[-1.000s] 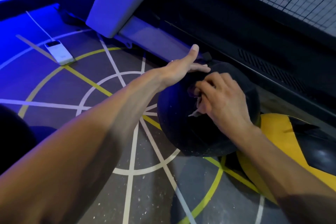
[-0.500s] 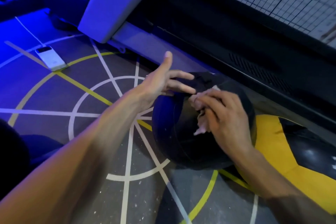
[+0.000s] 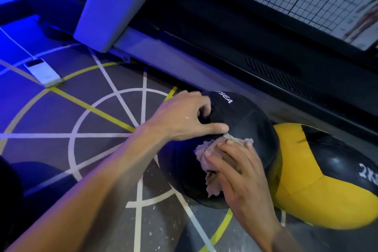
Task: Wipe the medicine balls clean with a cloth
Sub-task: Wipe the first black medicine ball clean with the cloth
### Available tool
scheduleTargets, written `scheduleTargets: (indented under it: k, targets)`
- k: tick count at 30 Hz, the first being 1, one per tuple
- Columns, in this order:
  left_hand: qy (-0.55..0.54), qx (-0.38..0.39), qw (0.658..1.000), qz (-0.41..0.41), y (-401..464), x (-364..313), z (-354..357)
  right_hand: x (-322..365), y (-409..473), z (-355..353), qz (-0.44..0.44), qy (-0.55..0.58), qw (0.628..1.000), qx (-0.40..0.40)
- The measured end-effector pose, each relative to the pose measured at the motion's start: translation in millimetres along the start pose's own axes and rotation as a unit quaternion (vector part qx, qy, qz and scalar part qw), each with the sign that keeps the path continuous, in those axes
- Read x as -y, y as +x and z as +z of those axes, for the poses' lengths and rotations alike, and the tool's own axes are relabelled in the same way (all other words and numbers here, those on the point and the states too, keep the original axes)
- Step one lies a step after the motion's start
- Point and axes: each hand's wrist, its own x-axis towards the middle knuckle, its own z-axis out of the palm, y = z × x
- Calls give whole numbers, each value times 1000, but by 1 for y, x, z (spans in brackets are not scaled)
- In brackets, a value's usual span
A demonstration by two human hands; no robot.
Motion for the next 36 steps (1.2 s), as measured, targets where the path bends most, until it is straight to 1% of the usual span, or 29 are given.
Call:
scheduleTargets:
  k: [1,2,4,6,10,13,16,19,21,23,24,26,27,28,29,30,31,32,33,34,35,36]
  targets:
    - [54,14,998,0,2,-6,-1,1,-3,0,14,-13,1000,-4]
    - [82,24,996,0,3,-11,0,2,-8,0,35,-20,999,-7]
    - [88,31,996,9,5,-17,1,1,-13,-1,63,-18,998,-8]
    - [65,23,997,18,2,-19,3,-2,-14,0,55,-16,998,0]
    - [-24,-45,999,-2,-7,-10,6,-6,5,4,13,-34,999,11]
    - [-97,-107,989,-45,-15,3,5,-12,23,13,-33,-49,998,6]
    - [-98,-172,977,-74,-16,1,-4,-13,38,16,-46,4,999,-14]
    - [-70,-204,974,-66,-11,-13,-23,-6,51,9,-24,78,995,-48]
    - [-23,-203,977,-65,-2,-19,-33,-4,59,7,4,98,993,-69]
    - [53,-193,977,-79,11,-20,-35,-5,65,13,34,126,988,-86]
    - [83,-180,976,-92,18,-16,-32,-5,66,19,49,147,984,-94]
    - [118,-125,978,-120,35,-6,-24,-5,70,36,88,181,975,-96]
    - [120,-93,981,-120,45,-2,-20,-4,72,43,114,188,971,-94]
    - [98,-62,987,-106,53,-1,-21,-4,74,49,145,196,965,-94]
    - [42,-38,995,-78,60,-3,-29,-3,79,52,180,205,957,-100]
    - [-27,-29,998,-38,64,-4,-41,-5,86,53,214,212,947,-110]
    - [-72,-43,996,2,65,-1,-56,-7,92,52,242,220,937,-120]
    - [-78,-67,994,35,57,5,-74,-8,97,51,257,231,930,-125]
    - [-59,-96,992,50,48,14,-91,-9,100,50,263,239,926,-129]
    - [-34,-120,991,39,39,33,-104,-10,102,48,262,245,924,-134]
    - [-13,-120,993,5,27,53,-113,-11,103,48,261,251,922,-139]
    - [-3,-100,994,-46,10,74,-114,-13,103,48,264,260,918,-139]
